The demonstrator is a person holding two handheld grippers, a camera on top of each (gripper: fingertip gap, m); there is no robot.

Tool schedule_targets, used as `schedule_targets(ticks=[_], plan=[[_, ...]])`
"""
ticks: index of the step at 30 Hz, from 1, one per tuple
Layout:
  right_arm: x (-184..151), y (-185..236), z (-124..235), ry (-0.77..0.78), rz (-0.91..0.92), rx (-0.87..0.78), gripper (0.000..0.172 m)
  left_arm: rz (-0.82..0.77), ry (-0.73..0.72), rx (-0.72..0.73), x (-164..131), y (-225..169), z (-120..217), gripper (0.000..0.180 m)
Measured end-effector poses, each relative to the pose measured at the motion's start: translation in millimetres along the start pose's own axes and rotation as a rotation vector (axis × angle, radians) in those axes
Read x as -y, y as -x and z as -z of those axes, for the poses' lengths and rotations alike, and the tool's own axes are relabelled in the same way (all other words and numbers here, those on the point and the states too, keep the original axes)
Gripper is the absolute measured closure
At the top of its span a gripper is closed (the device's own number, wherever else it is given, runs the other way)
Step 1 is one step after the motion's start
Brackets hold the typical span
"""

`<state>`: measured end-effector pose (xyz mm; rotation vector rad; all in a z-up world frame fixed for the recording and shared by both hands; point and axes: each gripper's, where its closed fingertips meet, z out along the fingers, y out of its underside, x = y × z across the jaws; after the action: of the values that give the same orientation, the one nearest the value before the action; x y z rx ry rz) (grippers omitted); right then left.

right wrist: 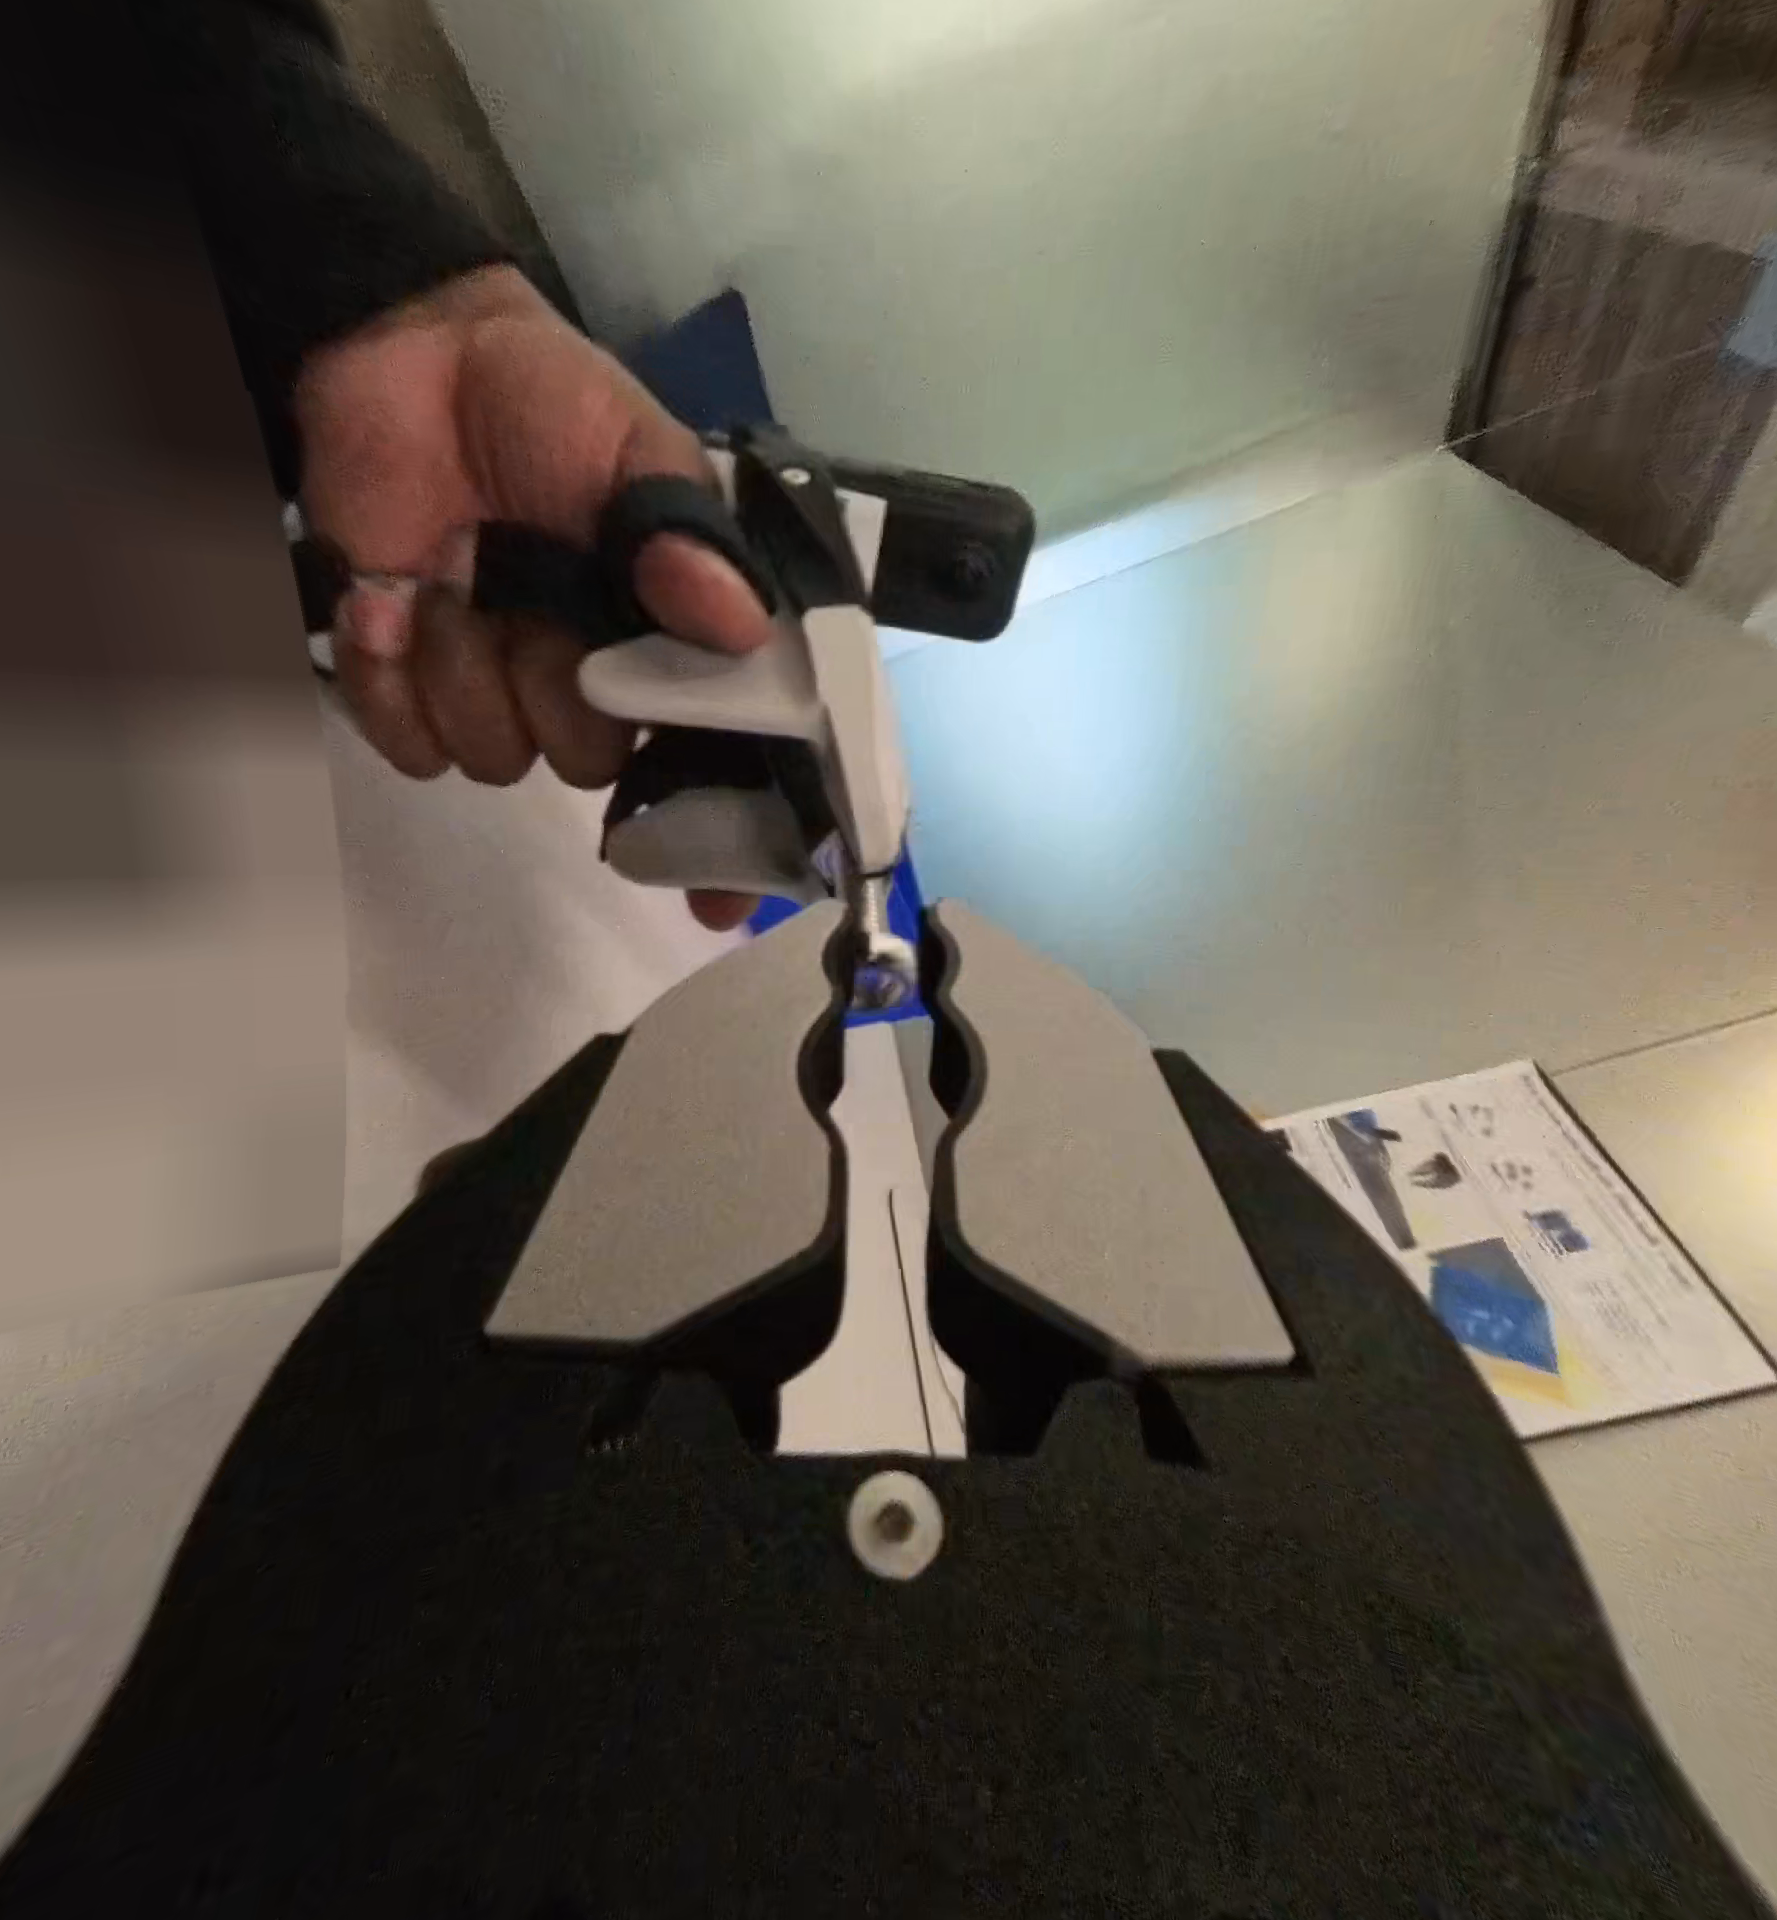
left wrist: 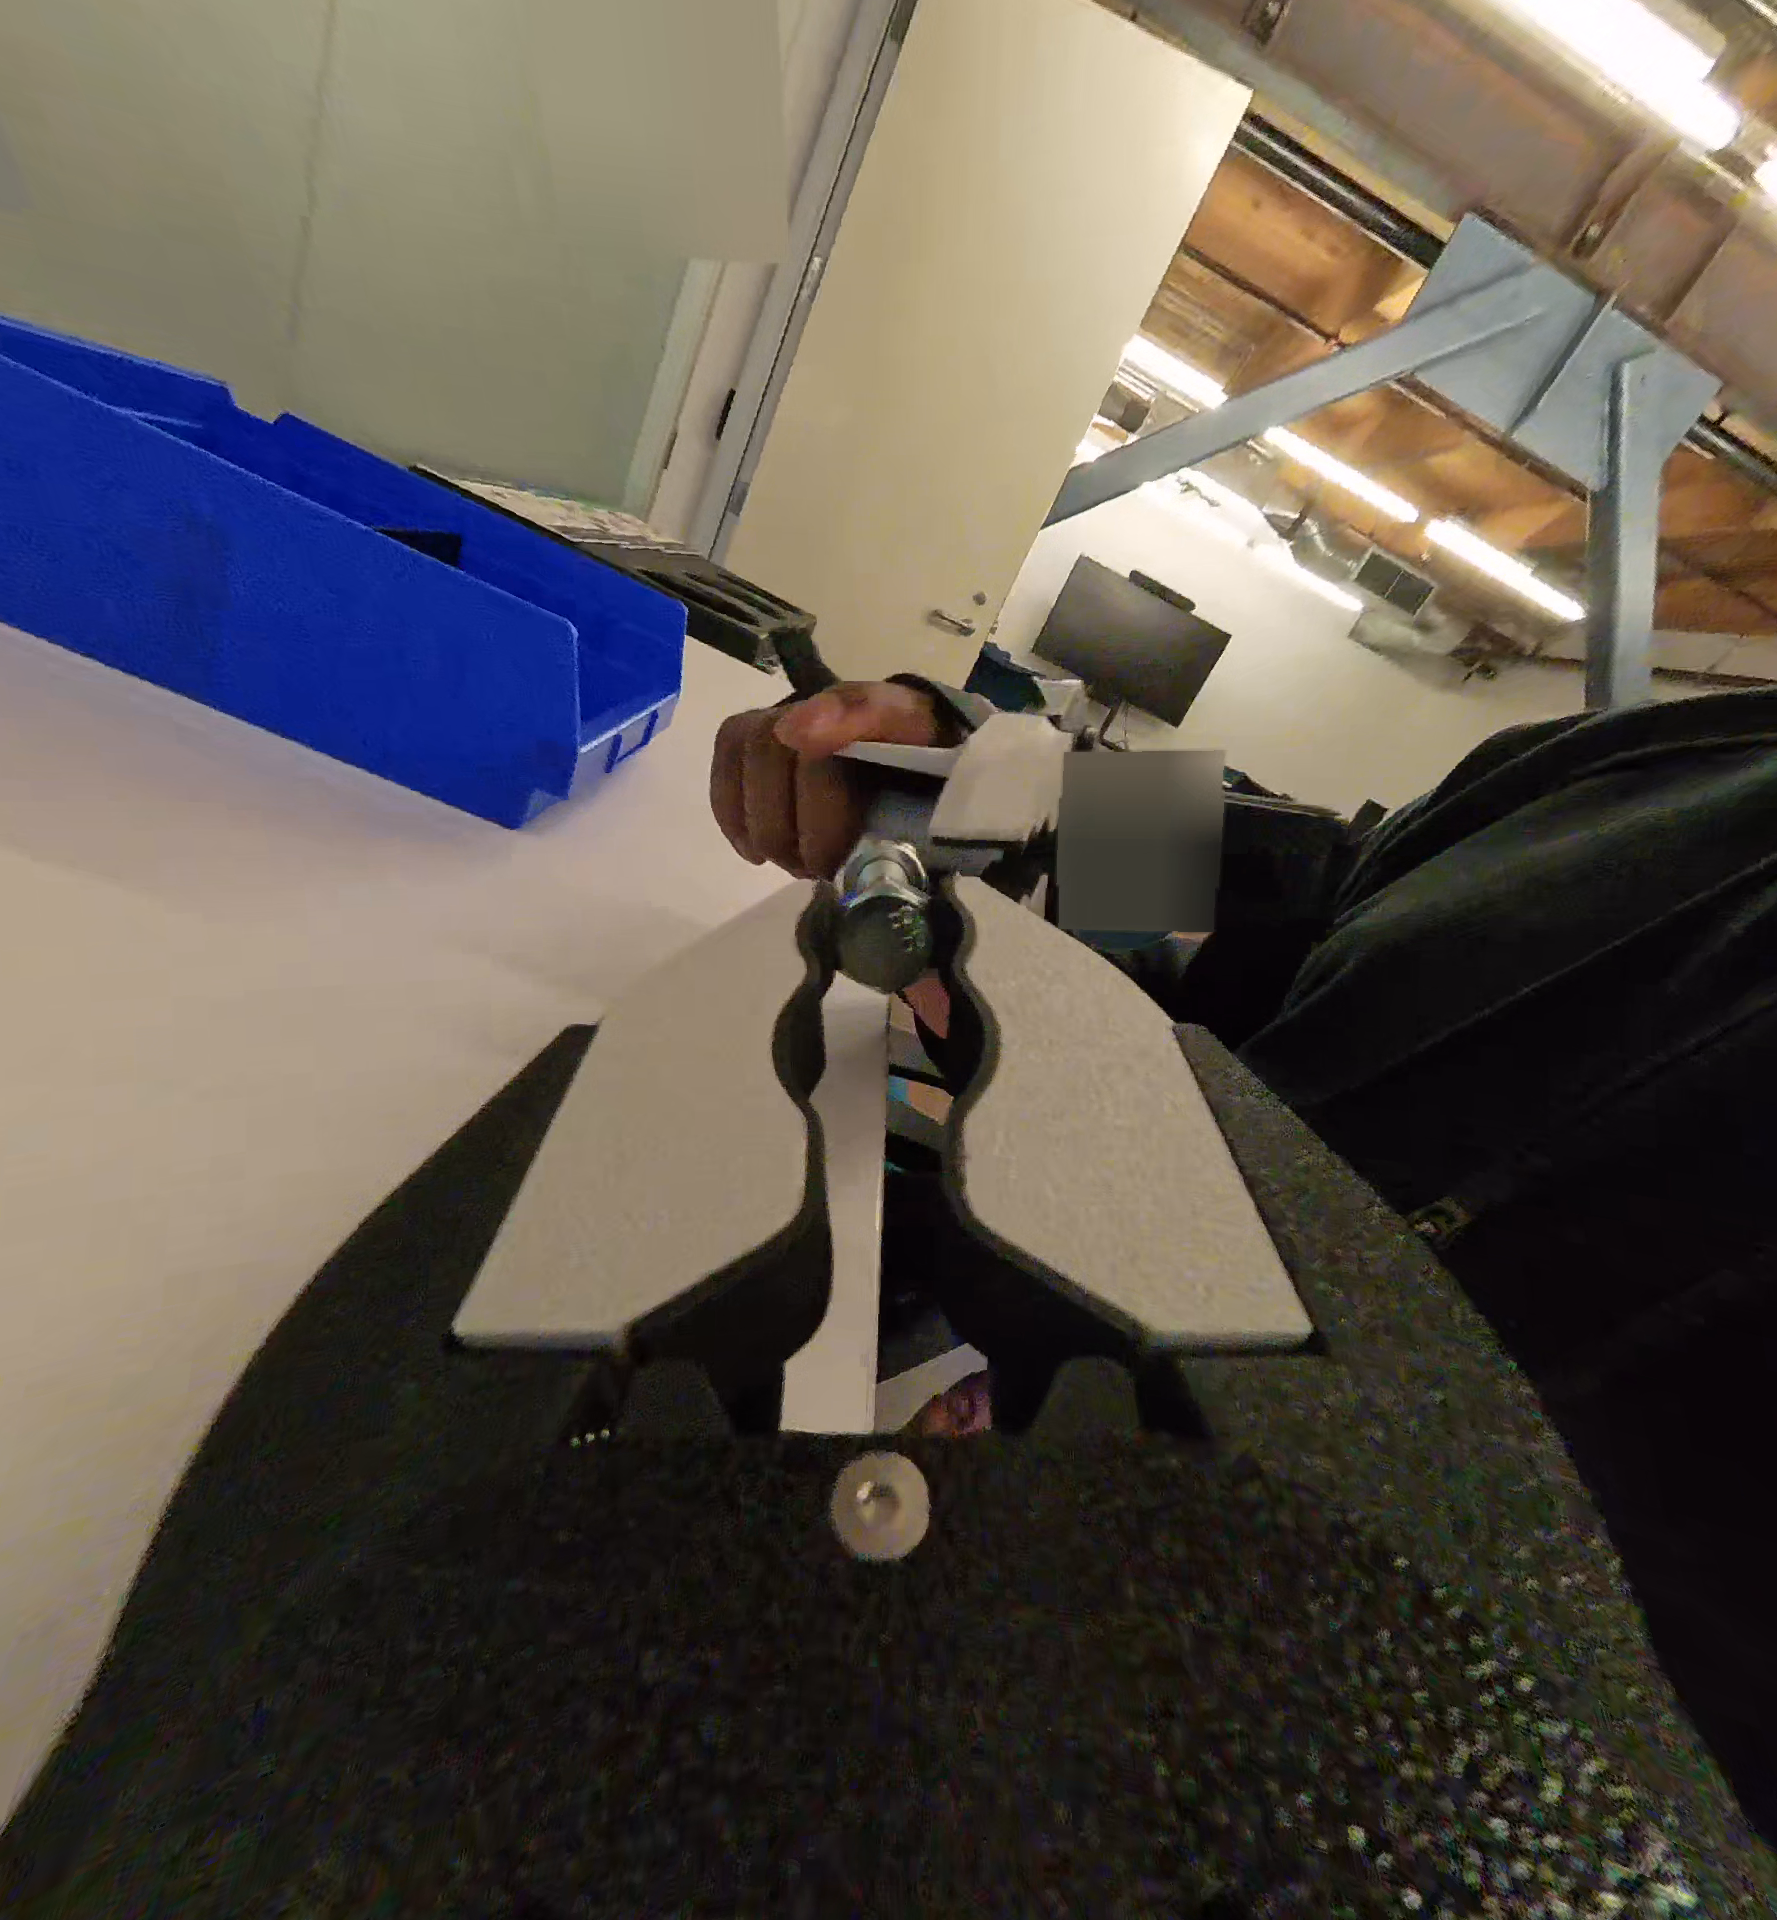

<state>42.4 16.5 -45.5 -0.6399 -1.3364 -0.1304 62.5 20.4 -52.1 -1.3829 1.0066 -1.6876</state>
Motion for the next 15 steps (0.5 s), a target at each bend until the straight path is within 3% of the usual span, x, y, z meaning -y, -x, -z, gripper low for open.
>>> schedule_targets(ticks=[2,6,9,12,15], plan=[[5,-11,2,-0.064,-0.231,-0.013,0.157,-0.061,0.005,0.049,0,5,2,0.163],[-11,-18,-3,-0.071,-0.898,0.114,0.133,-0.241,-0.018,0.082,9,-1,6,0.163],[-8,-12,-2,-0.118,-1.184,0.252,0.126,-0.324,-0.029,0.077,13,-8,8,0.163],[-3,-5,-2,-0.130,-1.237,0.322,0.143,-0.319,-0.005,0.062,9,-9,5,0.163],[-10,6,-3,-0.044,-1.062,0.319,0.155,-0.274,0.017,0.048,4,-9,3,0.163]])
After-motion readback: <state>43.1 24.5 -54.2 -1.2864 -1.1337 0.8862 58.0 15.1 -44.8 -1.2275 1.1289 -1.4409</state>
